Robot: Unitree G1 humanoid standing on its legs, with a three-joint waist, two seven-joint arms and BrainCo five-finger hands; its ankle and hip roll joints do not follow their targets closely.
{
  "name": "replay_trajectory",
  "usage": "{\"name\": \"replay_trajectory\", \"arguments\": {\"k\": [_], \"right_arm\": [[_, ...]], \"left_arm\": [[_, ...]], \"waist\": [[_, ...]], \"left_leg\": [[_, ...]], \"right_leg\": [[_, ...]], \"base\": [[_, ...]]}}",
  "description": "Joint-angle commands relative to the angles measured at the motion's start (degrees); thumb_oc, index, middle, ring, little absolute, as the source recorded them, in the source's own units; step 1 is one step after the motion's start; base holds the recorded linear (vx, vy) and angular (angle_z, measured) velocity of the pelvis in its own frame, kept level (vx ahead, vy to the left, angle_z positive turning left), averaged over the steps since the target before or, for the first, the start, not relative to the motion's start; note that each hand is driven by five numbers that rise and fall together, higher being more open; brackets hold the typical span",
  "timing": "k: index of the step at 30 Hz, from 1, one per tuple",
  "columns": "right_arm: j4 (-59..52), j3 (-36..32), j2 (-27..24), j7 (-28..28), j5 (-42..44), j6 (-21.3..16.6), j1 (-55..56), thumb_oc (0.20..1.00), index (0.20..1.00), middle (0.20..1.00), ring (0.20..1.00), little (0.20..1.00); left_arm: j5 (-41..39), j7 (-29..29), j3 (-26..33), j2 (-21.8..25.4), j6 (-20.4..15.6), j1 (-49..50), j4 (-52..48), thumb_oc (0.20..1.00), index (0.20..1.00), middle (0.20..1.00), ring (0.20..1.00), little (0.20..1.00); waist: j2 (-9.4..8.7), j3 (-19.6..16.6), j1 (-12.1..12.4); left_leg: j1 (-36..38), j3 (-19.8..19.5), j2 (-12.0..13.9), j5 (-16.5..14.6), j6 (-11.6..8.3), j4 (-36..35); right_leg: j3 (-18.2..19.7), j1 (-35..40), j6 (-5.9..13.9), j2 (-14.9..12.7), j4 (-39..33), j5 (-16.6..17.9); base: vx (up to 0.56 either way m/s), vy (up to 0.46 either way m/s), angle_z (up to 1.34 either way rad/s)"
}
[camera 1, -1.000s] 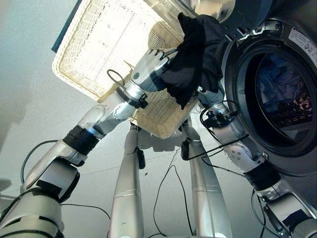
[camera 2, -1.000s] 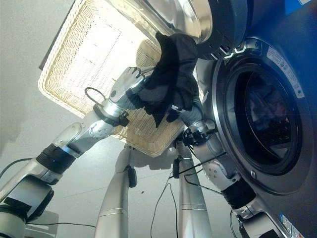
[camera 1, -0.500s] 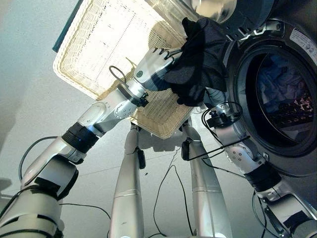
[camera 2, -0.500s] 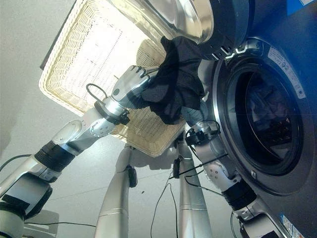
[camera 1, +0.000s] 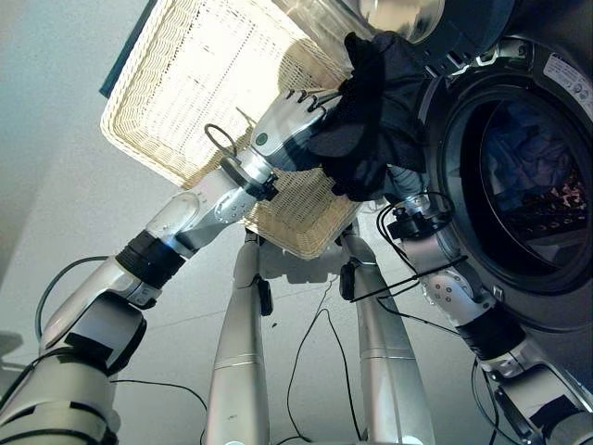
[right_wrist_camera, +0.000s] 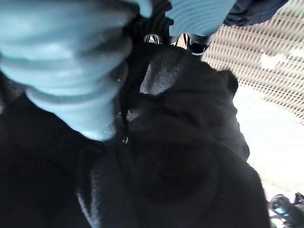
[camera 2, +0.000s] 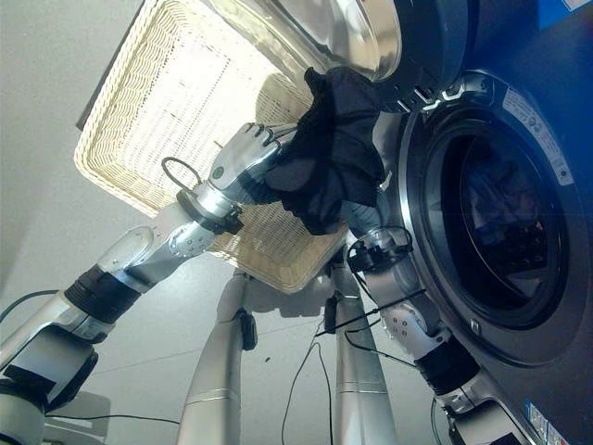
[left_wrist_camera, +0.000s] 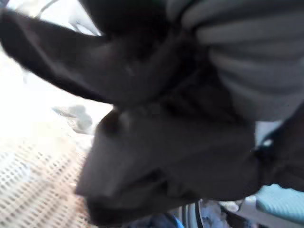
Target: Put the clothes into the washing machine.
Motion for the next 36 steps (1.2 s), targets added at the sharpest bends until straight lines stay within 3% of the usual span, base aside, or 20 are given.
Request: {"name": "replay_trajectory", "arguments": {"k": [1, 5, 19, 27, 30, 32, 36], "right_arm": [[-8.60, -0.74, 1.90, 4.82, 0.36, -6.18, -2.98, 0.200, 0.200, 0.200, 0.200, 0.200], [-8.80, -1.52, 2.61, 3.75, -1.02, -7.52, -2.55, 0.200, 0.200, 0.200, 0.200, 0.200], [-8.32, -7.45, 4.57, -2.12, -7.60, -13.59, -2.24, 0.200, 0.200, 0.200, 0.200, 0.200], [-6.63, -11.85, 5.52, -7.81, -11.60, -16.86, -2.05, 0.200, 0.200, 0.200, 0.200, 0.200], [-5.91, -12.75, 5.76, -9.04, -12.52, -16.47, -1.93, 0.200, 0.200, 0.200, 0.200, 0.200], [-3.32, -13.94, 6.09, -10.85, -11.53, -14.41, -1.61, 0.200, 0.200, 0.200, 0.200, 0.200], [1.48, -14.92, 6.54, -11.97, -8.46, -10.52, -1.68, 0.200, 0.200, 0.200, 0.200, 0.200]], "left_arm": [[2.02, 1.12, -0.22, -1.51, 1.26, 2.71, -1.92, 1.000, 1.000, 1.000, 1.000, 1.000], [-1.84, 2.96, 1.46, -2.46, 4.76, 4.88, -1.32, 1.000, 1.000, 1.000, 1.000, 1.000], [-5.69, 0.12, 5.84, -4.36, 6.80, 7.92, 0.22, 1.000, 1.000, 1.000, 1.000, 1.000], [-7.03, 2.04, 7.02, -4.86, 9.17, 7.91, 2.10, 1.000, 1.000, 1.000, 1.000, 1.000], [-7.73, 3.98, 7.48, -4.93, 8.18, 7.98, 2.44, 1.000, 1.000, 1.000, 1.000, 1.000], [-10.50, 9.82, 9.26, -5.35, 3.92, 8.60, 3.61, 1.000, 1.000, 1.000, 1.000, 1.000], [-15.19, 15.65, 11.50, -7.42, -0.61, 9.19, 6.42, 1.000, 1.000, 1.000, 1.000, 1.000]], "waist": [[1.06, -1.17, -1.11], [1.14, -1.17, -0.77], [1.34, -1.17, -0.53], [1.23, -1.17, -0.75], [1.13, -1.17, -0.79], [1.11, -1.17, -0.73], [1.10, -1.17, -0.66]], "left_leg": [[-1.45, 0.29, -2.52, -5.15, -1.73, 6.47], [-1.46, 0.05, -2.65, -5.15, -1.67, 6.43], [-0.99, -0.11, -2.90, -5.08, -1.52, 5.89], [-0.72, 0.03, -2.90, -5.20, -1.52, 6.05], [-0.70, -0.01, -2.95, -5.27, -1.51, 6.21], [-0.58, -0.05, -2.92, -5.30, -1.49, 6.29], [-0.44, -0.15, -3.00, -5.23, -1.64, 6.34]], "right_leg": [[-3.86, 4.36, 6.81, 1.46, -11.33, 8.85], [-4.01, 4.39, 6.83, 1.38, -11.23, 8.83], [-4.14, 4.81, 6.96, 1.25, -11.80, 9.28], [-4.02, 5.10, 7.05, 1.15, -11.88, 9.52], [-4.02, 5.11, 7.07, 1.14, -11.79, 9.61], [-4.06, 5.10, 7.01, 1.03, -11.68, 9.75], [-4.02, 5.22, 6.95, 1.04, -11.70, 9.91]], "base": [[0.00, 0.000, 0.00], [0.00, 0.000, 0.00], [0.00, 0.000, 0.00], [0.00, 0.000, 0.00], [0.00, 0.000, 0.00], [0.00, 0.000, 0.00], [0.00, 0.000, 0.00]]}}
